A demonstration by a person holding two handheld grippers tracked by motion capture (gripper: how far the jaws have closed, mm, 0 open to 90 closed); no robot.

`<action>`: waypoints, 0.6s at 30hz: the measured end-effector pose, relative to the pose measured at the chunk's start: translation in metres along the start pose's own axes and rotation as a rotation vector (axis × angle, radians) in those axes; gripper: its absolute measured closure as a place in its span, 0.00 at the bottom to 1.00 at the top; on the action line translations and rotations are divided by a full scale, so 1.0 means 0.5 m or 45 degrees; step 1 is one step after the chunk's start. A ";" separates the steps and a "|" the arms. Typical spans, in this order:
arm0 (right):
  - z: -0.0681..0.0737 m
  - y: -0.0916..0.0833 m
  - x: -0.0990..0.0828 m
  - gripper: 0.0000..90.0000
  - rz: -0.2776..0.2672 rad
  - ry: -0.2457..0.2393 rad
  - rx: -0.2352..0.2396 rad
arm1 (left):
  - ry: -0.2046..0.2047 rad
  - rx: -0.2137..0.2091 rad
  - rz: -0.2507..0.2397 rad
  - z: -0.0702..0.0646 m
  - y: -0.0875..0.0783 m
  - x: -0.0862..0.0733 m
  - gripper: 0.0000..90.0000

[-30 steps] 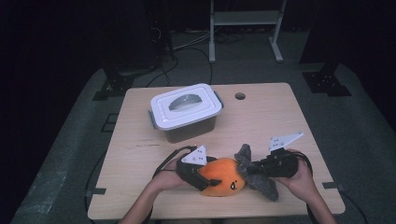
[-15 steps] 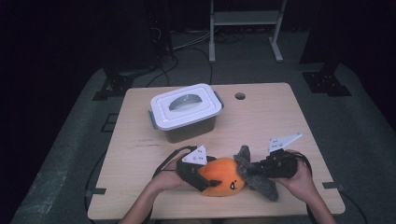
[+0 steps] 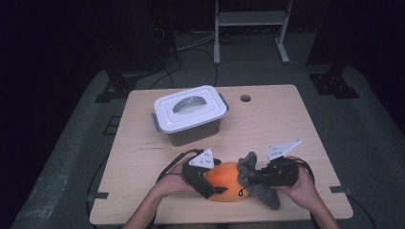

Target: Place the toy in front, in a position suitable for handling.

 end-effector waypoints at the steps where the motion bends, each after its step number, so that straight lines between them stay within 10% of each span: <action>1: -0.002 -0.002 -0.002 0.84 0.005 0.001 -0.002 | -0.019 -0.004 0.020 0.003 -0.002 -0.003 0.07; 4: -0.009 -0.005 -0.008 0.84 0.003 0.024 -0.002 | -0.028 -0.020 0.045 0.006 0.001 -0.013 0.06; 14: -0.009 -0.013 0.005 0.84 -0.041 -0.013 -0.126 | 0.229 0.156 -0.018 0.004 0.006 0.007 0.28; 18: -0.012 -0.010 0.001 0.84 -0.030 0.012 -0.096 | 0.163 0.115 -0.012 0.005 0.008 0.003 0.18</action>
Point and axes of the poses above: each handheld gripper's, and its own axes: y roughly forward along the jaws, x roughly out of its top, z roughly to its left, the point moved 3 cm from there along y, roughly forward along the jaws, and after that the axes turned 14 degrees about -z, right-handed, at the moved point
